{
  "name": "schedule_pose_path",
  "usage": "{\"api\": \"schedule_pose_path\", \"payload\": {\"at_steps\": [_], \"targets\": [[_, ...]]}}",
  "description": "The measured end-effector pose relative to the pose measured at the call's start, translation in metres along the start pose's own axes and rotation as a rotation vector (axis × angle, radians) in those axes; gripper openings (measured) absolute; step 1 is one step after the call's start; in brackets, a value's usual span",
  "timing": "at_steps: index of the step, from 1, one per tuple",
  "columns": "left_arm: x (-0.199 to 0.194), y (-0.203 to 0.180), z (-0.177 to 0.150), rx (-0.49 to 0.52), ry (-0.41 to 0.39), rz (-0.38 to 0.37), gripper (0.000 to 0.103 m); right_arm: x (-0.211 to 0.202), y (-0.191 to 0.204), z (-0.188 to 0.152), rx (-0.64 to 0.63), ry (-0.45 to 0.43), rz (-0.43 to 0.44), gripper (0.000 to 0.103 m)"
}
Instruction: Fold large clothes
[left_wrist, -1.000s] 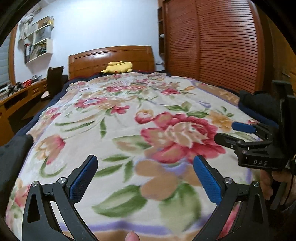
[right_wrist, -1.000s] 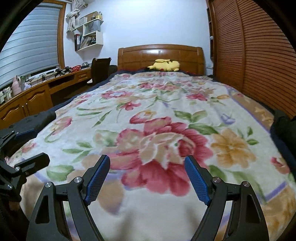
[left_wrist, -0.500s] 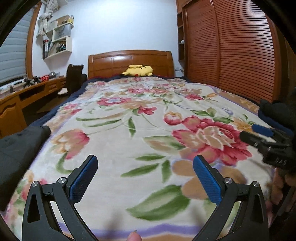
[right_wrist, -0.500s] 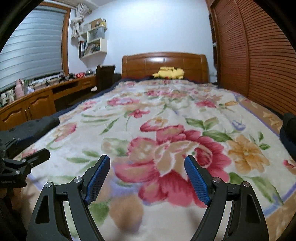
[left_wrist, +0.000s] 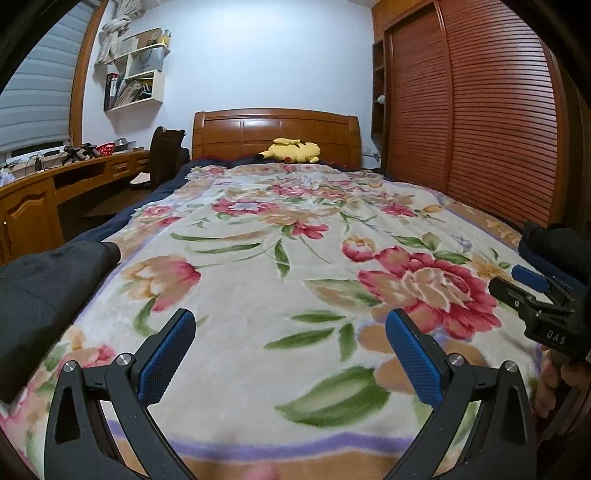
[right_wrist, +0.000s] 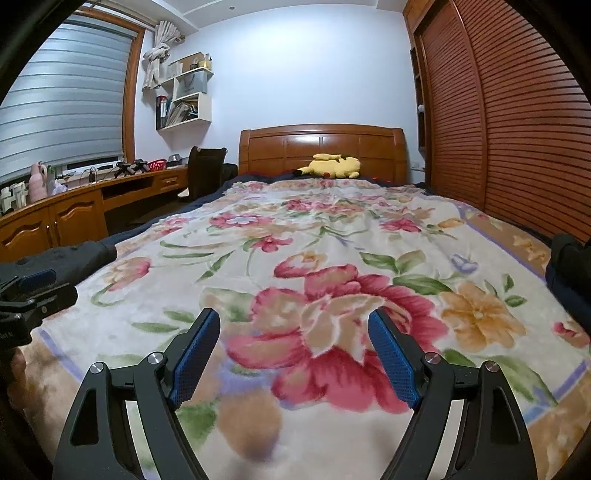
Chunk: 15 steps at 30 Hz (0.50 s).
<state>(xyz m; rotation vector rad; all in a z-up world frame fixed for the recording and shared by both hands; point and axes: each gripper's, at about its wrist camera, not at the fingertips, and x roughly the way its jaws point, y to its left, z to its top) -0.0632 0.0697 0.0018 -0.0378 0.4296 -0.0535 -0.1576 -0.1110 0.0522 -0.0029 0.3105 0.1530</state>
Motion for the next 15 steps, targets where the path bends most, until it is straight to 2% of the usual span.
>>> {"api": "schedule_pose_path", "payload": {"at_steps": [15], "targets": [[0.0005,-0.0008,-0.0042,0.012,0.003,0.008,0.103,0.0019,-0.0043,0.0008,-0.001,0.003,0.006,0.084]]}}
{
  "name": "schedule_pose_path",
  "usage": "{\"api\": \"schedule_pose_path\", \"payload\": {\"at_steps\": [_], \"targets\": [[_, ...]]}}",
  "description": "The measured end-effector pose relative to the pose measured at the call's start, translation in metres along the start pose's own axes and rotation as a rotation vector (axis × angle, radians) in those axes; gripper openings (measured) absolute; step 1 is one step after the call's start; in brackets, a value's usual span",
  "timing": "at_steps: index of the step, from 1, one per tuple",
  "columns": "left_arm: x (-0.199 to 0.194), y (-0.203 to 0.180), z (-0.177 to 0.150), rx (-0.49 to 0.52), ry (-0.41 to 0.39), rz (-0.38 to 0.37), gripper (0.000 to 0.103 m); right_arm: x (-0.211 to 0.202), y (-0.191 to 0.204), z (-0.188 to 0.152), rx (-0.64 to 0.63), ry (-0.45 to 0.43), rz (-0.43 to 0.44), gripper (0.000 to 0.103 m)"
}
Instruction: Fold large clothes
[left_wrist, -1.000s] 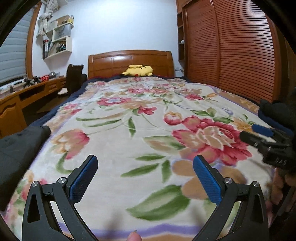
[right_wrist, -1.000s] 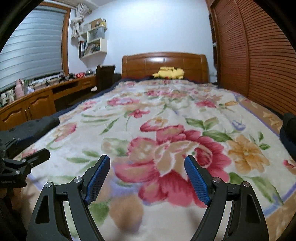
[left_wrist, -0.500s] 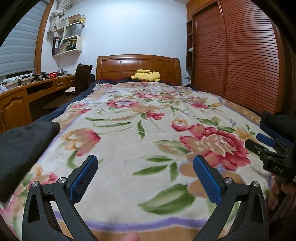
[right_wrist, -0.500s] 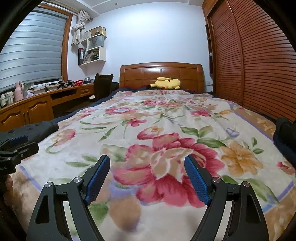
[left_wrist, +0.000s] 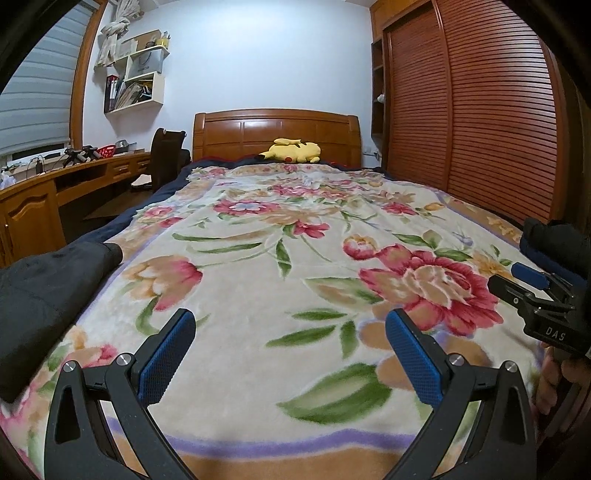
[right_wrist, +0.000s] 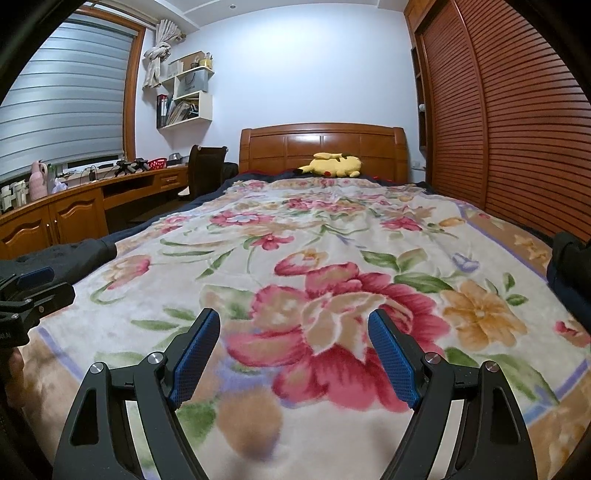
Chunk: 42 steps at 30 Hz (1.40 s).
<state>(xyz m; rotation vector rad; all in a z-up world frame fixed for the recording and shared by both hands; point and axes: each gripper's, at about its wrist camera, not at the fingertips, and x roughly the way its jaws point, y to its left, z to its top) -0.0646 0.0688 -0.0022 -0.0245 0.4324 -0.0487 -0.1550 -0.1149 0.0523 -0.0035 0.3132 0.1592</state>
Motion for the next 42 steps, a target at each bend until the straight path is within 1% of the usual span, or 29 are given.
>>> {"api": "schedule_pose_path", "payload": {"at_steps": [42], "targets": [[-0.0034,0.0037,0.0004,-0.002,-0.012,0.013,0.103,0.0004,-0.0018,-0.0002,0.000,-0.007,0.005,0.084]]}}
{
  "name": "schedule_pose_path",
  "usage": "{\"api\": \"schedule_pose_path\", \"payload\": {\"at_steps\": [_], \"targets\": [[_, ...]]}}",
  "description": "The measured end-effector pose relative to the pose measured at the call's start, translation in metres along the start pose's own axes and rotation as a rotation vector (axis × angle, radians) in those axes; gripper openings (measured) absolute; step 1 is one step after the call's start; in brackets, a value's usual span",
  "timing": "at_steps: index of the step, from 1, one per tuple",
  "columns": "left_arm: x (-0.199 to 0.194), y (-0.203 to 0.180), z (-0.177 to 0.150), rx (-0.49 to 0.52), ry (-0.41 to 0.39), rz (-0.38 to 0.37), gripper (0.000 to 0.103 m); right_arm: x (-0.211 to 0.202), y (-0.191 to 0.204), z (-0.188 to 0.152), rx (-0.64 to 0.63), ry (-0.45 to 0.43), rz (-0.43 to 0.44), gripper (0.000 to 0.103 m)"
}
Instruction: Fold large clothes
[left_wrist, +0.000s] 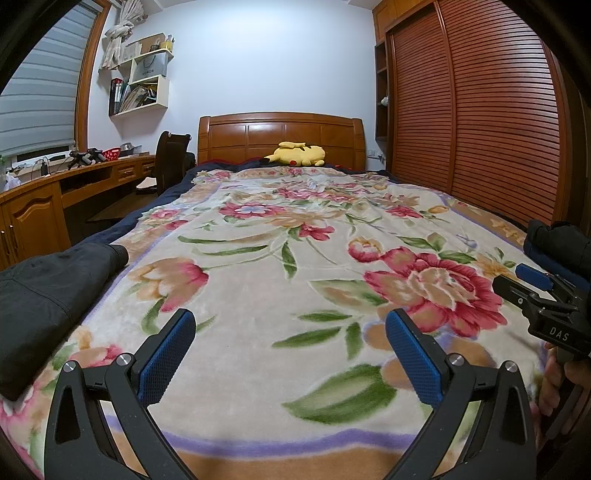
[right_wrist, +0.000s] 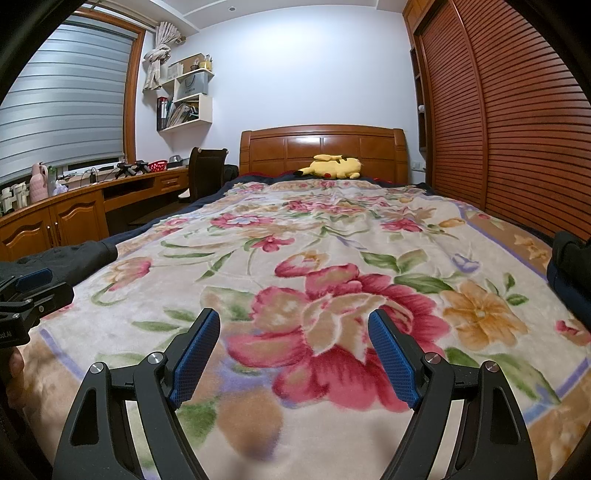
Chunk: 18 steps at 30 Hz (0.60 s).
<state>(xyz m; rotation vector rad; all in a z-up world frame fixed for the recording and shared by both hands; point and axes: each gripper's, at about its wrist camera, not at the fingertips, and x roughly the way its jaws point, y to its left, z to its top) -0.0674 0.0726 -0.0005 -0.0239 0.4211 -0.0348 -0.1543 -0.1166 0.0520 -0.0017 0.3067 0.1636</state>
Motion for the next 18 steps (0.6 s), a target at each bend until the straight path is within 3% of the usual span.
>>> {"api": "schedule_pose_path", "payload": {"at_steps": [18], "targets": [[-0.0002,0.0019,0.0009,-0.001,-0.001,0.000,0.103,-0.0005,-0.0013,-0.0006,0.000,0.000,0.002,0.084]]}}
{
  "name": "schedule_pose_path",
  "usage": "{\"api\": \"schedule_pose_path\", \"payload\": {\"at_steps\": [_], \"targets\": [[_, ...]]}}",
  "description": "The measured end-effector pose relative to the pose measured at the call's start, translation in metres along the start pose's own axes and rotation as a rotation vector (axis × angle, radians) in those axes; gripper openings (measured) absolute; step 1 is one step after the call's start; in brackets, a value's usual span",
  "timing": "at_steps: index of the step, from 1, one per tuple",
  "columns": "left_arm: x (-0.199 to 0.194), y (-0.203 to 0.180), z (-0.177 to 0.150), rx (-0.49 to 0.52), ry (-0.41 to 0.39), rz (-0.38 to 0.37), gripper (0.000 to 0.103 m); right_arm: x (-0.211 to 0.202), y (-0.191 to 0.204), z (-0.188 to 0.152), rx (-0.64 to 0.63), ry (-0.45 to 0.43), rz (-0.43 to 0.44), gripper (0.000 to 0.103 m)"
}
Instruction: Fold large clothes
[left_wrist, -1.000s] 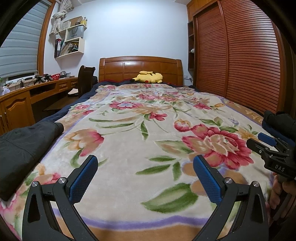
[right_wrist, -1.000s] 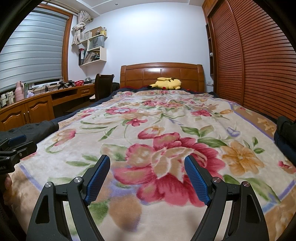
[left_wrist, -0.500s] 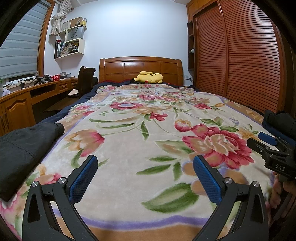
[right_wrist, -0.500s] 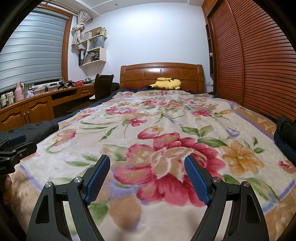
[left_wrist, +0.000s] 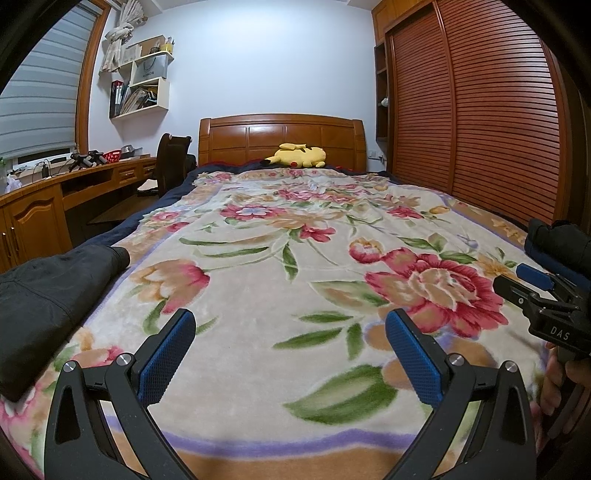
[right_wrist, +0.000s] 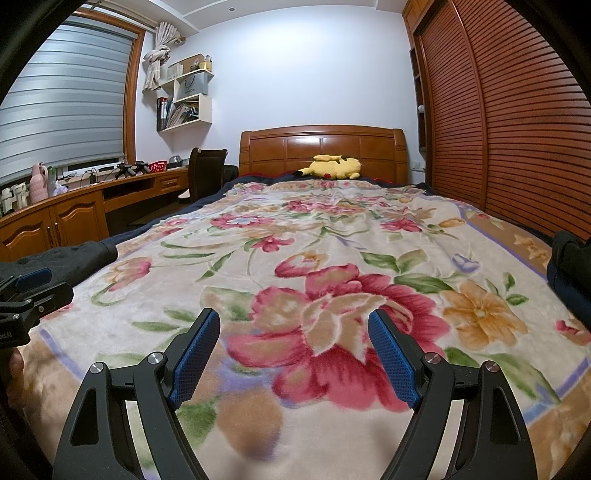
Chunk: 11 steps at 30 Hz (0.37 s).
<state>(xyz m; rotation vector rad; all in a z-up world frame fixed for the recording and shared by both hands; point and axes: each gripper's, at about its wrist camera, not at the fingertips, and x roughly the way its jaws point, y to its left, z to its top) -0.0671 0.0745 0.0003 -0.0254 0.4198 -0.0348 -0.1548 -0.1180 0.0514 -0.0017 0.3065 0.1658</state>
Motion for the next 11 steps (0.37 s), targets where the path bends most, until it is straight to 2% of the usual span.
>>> {"api": "schedule_pose_path", "payload": {"at_steps": [11], "targets": [[-0.0003,0.0009,0.0002,0.002,-0.002,0.003,0.103,0.0000,-0.0008,-0.0002,0.000,-0.001,0.001,0.084]]}}
